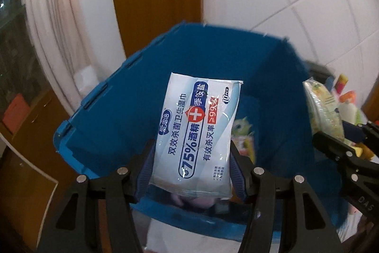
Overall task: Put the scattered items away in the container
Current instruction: 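Lift both wipe packs and carry them over the blue crate, then open both tools to drop the wipe packs into the crate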
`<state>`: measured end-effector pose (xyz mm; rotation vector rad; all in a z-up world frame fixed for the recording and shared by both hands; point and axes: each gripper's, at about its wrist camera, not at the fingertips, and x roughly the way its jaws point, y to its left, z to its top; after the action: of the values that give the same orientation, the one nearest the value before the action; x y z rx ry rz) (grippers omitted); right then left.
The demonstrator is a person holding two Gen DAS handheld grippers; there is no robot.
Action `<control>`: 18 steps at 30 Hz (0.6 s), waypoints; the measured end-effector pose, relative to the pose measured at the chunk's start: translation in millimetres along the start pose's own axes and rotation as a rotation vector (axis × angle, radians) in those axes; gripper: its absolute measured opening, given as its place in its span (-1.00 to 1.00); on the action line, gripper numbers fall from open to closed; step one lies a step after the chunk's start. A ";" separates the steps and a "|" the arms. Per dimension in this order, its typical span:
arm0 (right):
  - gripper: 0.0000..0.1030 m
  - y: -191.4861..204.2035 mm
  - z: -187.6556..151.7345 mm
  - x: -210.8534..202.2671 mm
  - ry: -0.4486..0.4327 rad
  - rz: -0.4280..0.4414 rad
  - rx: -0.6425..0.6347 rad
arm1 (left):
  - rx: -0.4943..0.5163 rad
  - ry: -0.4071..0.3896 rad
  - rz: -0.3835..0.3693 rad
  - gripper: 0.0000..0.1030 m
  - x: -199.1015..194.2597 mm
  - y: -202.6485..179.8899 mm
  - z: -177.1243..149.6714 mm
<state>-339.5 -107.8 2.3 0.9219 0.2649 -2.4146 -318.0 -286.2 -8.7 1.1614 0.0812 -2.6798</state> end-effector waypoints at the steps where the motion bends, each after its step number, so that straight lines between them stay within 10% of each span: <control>1: -0.23 2.6 3.9 10.4 0.030 -0.001 -0.004 | 0.006 0.026 -0.005 0.10 6.7 4.0 4.9; 18: -0.22 -12.4 28.9 87.2 0.361 -0.020 0.000 | 0.057 0.273 -0.075 0.10 62.0 -4.1 31.5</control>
<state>-416.7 -143.8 -34.1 1.3598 0.4061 -2.2526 -382.6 -297.6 -32.2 1.5656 0.0949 -2.5840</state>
